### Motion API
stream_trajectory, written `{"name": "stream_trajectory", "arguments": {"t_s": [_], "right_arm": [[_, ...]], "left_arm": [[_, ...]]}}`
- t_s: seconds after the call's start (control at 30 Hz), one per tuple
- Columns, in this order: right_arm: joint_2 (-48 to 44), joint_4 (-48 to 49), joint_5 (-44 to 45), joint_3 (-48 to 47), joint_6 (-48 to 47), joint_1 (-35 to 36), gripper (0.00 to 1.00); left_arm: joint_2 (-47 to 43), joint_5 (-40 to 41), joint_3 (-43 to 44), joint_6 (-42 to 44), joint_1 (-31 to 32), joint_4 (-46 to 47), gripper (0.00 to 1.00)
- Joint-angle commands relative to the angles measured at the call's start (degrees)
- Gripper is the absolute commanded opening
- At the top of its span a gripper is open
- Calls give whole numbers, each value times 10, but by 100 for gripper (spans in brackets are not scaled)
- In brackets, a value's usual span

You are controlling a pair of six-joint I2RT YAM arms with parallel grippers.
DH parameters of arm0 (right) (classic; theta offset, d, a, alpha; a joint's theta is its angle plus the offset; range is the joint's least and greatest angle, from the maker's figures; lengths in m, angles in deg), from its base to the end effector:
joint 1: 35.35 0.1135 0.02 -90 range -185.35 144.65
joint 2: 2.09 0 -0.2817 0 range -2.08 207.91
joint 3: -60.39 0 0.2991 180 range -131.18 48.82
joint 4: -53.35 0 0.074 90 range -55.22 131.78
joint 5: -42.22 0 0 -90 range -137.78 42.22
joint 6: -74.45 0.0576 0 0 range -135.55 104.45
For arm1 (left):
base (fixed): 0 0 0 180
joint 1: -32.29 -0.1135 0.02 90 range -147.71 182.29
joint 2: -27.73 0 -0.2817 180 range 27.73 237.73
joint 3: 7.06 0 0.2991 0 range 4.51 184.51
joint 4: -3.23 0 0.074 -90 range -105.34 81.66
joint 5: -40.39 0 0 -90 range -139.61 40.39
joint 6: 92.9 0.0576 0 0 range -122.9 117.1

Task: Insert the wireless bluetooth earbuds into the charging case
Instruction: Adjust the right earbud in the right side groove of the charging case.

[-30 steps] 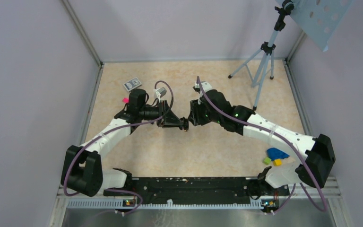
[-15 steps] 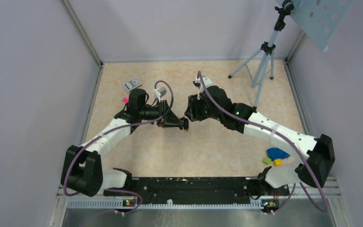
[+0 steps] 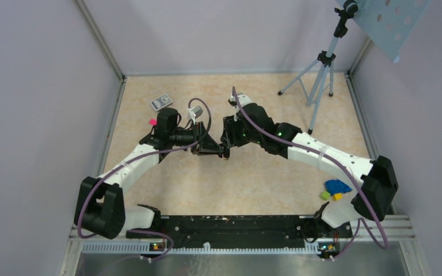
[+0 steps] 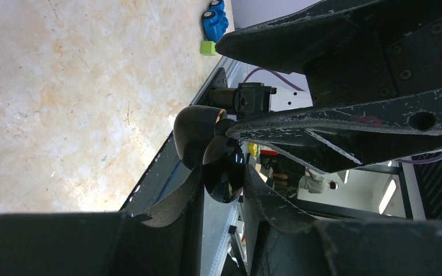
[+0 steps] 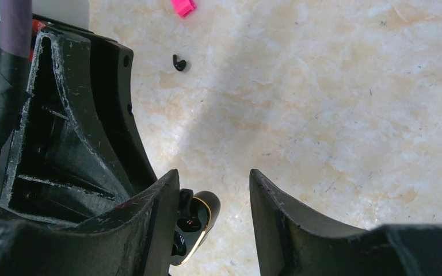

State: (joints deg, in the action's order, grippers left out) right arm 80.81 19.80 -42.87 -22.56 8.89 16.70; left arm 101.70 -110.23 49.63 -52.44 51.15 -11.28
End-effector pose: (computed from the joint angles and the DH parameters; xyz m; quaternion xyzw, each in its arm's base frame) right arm 0.2461 0.3075 0.3208 -0.1903 0.8595 0.2631 0.3947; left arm 0.2816 -0.1492 0.2415 0.0372 0.7924 -0.6007 0.0995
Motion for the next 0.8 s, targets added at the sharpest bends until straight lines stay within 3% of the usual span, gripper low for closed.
{"name": "stream_trajectory", "arguments": {"t_s": [0.0, 0.77], "right_arm": [[-3, 5, 11, -22, -6, 7, 47], [-38, -6, 38, 11, -2, 7, 44]], "left_arm": [[-17, -12, 7, 2, 0, 32, 0], [-10, -13, 9, 2, 0, 33, 0]]}}
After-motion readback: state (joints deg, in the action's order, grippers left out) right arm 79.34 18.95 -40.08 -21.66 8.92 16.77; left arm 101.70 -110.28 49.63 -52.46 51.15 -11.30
